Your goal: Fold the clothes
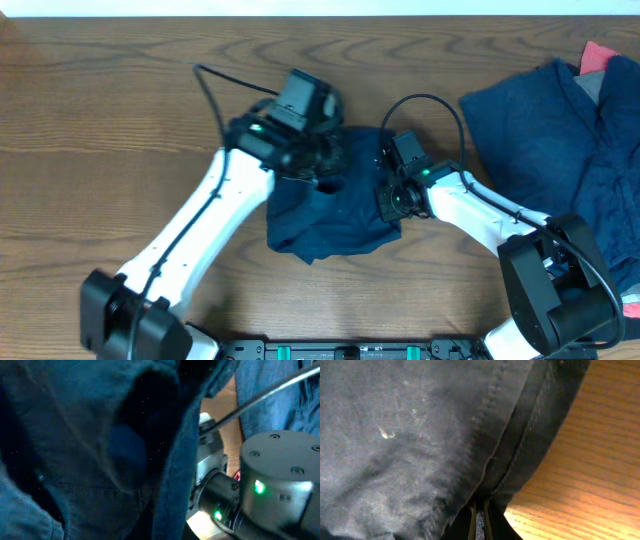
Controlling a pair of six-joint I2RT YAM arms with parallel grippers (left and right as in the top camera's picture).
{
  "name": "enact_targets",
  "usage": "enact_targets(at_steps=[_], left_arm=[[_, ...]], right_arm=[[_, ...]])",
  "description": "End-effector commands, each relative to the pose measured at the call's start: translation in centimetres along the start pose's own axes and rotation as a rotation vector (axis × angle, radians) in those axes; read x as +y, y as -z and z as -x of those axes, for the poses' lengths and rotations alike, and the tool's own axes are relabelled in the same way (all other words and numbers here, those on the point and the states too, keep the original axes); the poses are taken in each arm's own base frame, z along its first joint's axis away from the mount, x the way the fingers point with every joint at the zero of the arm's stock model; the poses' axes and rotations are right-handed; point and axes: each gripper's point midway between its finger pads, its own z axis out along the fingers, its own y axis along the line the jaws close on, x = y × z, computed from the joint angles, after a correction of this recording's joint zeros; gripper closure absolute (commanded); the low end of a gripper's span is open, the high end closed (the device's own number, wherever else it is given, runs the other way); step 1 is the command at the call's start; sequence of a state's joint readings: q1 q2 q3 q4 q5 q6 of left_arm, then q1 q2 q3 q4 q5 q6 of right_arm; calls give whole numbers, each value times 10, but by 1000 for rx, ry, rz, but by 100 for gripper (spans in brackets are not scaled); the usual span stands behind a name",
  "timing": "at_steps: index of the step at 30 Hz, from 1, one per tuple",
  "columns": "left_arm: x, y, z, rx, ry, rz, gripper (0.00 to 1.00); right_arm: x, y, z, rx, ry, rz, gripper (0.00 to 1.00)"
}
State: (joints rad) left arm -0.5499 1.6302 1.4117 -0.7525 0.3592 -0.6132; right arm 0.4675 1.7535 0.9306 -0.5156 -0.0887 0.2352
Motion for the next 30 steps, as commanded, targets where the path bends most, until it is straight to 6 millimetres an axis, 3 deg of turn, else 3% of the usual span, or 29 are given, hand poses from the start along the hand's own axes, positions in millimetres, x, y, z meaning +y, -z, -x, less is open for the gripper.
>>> enact_targets(at_steps=[1, 7, 8, 9, 10, 13, 16, 19, 24, 27, 30], left_arm=[[-10, -17, -1, 7, -15, 0, 94], [-15, -41, -12, 51, -35, 11, 93], [-15, -40, -12, 51, -35, 11, 85], [-15, -39, -11, 48, -36, 8, 59], [-15, -36, -9, 40, -37, 5, 50], [-14, -21, 0, 4, -55, -10, 36], [-11, 3, 15, -58, -95, -28, 36], [5, 26, 36, -142, -77, -7, 36], [51, 41, 62, -212, 2, 106, 36], [68, 38, 67, -201, 11, 135, 36], [82, 28, 70, -183, 10, 174, 36]], right_arm=[[7, -18, -34, 110, 2, 15, 94], [6, -18, -36, 116, 1, 14, 91], [6, -18, -36, 118, -3, 13, 88], [6, -18, -37, 119, -2, 13, 85], [6, -17, -37, 122, -4, 11, 82], [2, -13, -39, 135, -16, 4, 77], [-11, 1, -32, 130, -53, -28, 77], [-34, 31, -9, 73, -120, -91, 78], [-56, 112, 45, -131, -205, -95, 77], [-43, 154, 69, -251, -151, 2, 77], [-12, 176, 72, -292, -71, 157, 78]])
